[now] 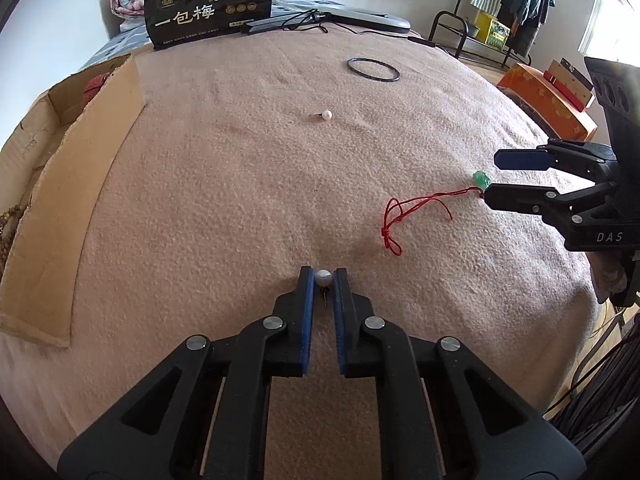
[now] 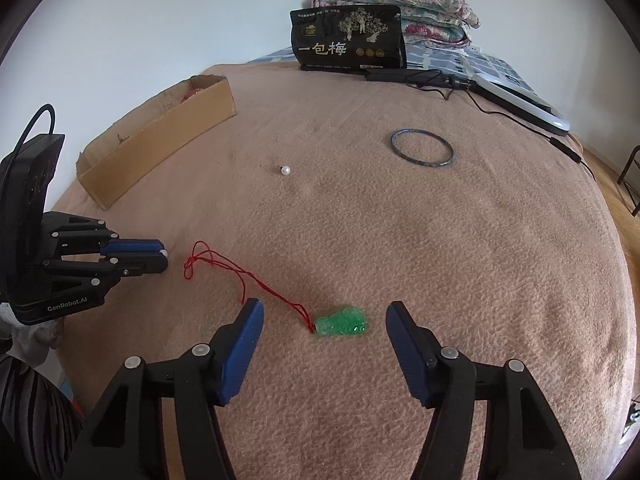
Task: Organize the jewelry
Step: 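Close left tool on the pearl earring while right tool grasps the green pendant, then carry the earring with left tool while right tool carries the pendant to the box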
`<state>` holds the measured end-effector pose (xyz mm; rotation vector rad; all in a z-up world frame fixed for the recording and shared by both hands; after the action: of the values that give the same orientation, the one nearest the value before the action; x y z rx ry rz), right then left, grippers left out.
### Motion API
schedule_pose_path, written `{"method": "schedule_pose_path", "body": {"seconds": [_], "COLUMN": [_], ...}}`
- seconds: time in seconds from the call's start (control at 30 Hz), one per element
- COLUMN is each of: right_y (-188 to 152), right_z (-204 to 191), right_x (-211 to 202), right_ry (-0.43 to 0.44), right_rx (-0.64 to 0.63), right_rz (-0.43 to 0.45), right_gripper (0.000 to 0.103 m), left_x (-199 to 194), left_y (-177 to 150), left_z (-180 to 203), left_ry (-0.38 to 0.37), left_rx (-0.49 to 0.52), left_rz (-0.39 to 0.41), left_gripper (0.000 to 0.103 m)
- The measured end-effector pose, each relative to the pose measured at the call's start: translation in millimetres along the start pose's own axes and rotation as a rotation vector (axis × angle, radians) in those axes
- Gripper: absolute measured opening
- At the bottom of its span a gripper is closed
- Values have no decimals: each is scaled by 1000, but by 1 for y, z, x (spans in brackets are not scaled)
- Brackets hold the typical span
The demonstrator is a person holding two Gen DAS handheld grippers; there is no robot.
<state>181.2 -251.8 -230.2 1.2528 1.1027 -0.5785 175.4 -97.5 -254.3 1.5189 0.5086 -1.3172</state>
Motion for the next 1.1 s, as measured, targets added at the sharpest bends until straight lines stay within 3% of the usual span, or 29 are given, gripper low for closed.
{"method": "schedule_pose_path", "body": {"seconds": [0.2, 0.53, 0.6, 1.1], "right_y": [0, -6, -6, 5], "right_z": [-1, -6, -5, -3], "right_x": [12, 15, 14, -10], "right_ry": [-6, -71, -61, -40], "right_rx": [-7, -62, -52, -14], "right_rz": [-38, -69, -65, 4], "right_gripper": [44, 39, 31, 30], "left_x": [1, 0, 0, -27], "left_y": [0, 1, 1, 1], "left_z": [-2, -3, -4, -5], "left_ry": [-5, -20, -22, -12], "left_rx": [-2, -20, -25, -33], "left_rz": [1, 5, 5, 52], "left_gripper": [8, 7, 7, 7]}}
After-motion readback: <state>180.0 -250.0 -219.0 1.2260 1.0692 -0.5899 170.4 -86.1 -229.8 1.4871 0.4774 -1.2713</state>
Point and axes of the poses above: each gripper's, at about its wrist camera, not at the fingertips, and x roughly the way its jaws point, z to its right, y to its top, the point moved 6 cm from there along x, roughly the way its jaws point, and after that the axes turned 9 degrees about -z, right-handed, at the moved point
